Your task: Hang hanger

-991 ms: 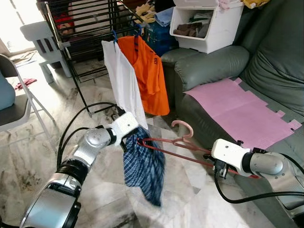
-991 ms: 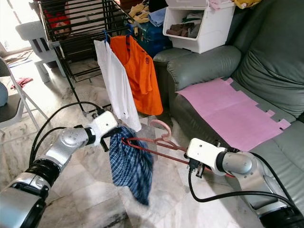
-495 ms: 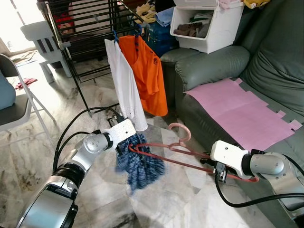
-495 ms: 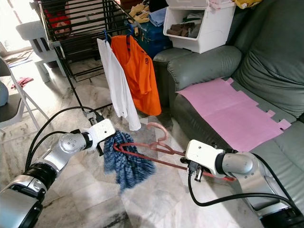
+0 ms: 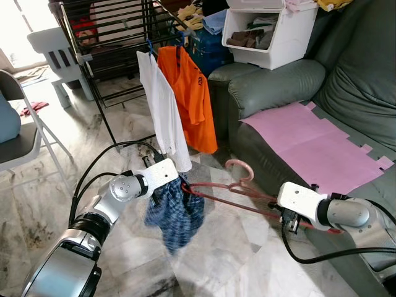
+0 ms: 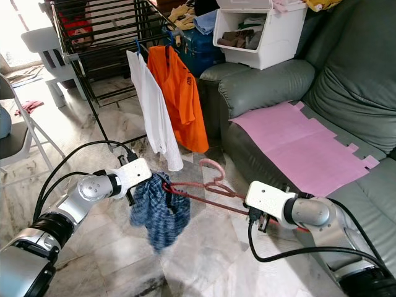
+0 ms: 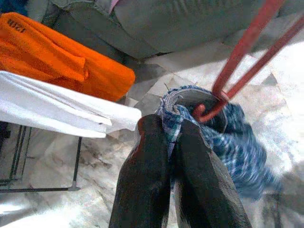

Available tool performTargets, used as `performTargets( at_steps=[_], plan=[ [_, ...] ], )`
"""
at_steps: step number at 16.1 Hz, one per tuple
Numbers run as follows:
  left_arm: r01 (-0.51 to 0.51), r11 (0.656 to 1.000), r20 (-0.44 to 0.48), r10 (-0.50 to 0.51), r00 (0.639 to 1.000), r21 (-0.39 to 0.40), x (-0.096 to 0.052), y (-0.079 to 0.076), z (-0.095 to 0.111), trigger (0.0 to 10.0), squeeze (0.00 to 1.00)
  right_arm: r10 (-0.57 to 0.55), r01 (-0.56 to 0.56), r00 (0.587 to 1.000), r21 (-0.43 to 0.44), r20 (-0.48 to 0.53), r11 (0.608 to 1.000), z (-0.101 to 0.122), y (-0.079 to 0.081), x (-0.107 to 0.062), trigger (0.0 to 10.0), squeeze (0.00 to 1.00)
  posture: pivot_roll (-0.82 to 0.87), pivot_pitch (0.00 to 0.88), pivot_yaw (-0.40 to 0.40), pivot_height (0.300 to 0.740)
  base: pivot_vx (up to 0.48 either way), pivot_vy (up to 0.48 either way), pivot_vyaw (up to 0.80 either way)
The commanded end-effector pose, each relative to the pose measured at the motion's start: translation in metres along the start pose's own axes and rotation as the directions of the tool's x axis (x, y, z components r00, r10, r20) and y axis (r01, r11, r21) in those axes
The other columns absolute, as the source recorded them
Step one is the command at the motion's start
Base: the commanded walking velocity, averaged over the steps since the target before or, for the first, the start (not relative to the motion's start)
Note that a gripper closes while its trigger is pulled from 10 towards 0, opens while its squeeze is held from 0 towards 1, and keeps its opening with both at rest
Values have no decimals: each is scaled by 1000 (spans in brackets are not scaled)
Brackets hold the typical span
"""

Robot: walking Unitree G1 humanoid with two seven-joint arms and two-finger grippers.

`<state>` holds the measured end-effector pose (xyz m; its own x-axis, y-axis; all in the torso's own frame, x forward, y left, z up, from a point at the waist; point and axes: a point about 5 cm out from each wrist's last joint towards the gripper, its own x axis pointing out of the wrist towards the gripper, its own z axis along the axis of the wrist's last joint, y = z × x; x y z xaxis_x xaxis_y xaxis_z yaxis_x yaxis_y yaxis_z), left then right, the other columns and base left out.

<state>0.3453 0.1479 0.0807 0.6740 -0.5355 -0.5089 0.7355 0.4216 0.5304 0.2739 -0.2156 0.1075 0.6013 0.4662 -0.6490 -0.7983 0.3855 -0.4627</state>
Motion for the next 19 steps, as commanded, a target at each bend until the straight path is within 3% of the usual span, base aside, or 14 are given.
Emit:
performTargets(
  at_steps=[1, 3, 5, 7, 9, 11, 13, 14, 15, 16, 19],
  plan=[
    [-5, 1000, 3, 5, 1000, 27, -3, 4, 0, 10000, 0, -21, 22, 1000, -26, 12, 999, 5, -3, 3, 10000, 0, -161, 0, 74, 740, 0, 0, 0],
    [14, 999, 34, -16, 999, 32, -3, 2, 3, 10000, 0, -46, 46, 999, -22, 13, 999, 4, -5, 5, 10000, 0, -160, 0, 74, 740, 0, 0, 0],
    [38, 999, 126, -42, 991, 35, -3, -1, 15, 10000, 0, -62, 62, 998, -18, 16, 998, 4, -6, 7, 10000, 0, -160, 0, 73, 740, 0, 0, 0],
    [62, 995, 283, -82, 956, 77, -2, -10, 41, 10000, 0, -86, 86, 996, -2, 31, 996, 5, -6, 11, 10000, 0, -158, 0, 72, 740, 0, 0, 0],
    [53, 993, 351, -85, 933, 102, -1, -14, 52, 10000, 0, -101, 100, 994, 31, 41, 995, 5, -6, 15, 10000, 0, -158, 0, 71, 740, 0, 0, 0],
    [73, 990, 445, -121, 887, 123, -2, -24, 71, 10000, 0, -145, 140, 989, 95, 41, 986, 2, -7, 20, 10000, 0, -156, 0, 70, 740, 0, 0, 0],
    [65, 992, 530, -113, 840, 108, -9, -28, 88, 10000, 0, -229, 220, 973, 211, 18, 952, -6, -10, 27, 10000, 0, -154, 0, 70, 740, 0, 0, 0],
    [4, 997, 531, -46, 846, 80, -13, -19, 88, 10000, 0, -279, 269, 960, 297, -9, 916, -12, -13, 29, 10000, 0, -150, 0, 70, 740, 0, 0, 0],
    [-102, 995, 462, 93, 882, -6, -14, -2, 73, 10000, 0, -286, 279, 958, 350, -33, 894, -19, -12, 29, 10000, 0, -146, 0, 68, 740, 0, 0, 0],
    [-166, 986, 408, 165, 898, -32, -15, 8, 63, 10000, 0, -280, 273, 959, 377, -38, 885, -22, -11, 29, 10000, 0, -146, 0, 69, 740, 0, 0, 0],
    [-299, 946, 282, 323, 903, -128, -27, 29, 37, 10000, 0, -310, 309, 948, 466, -78, 829, -36, -13, 25, 10000, 0, -146, 0, 65, 740, 0, 0, 0]
  ],
)
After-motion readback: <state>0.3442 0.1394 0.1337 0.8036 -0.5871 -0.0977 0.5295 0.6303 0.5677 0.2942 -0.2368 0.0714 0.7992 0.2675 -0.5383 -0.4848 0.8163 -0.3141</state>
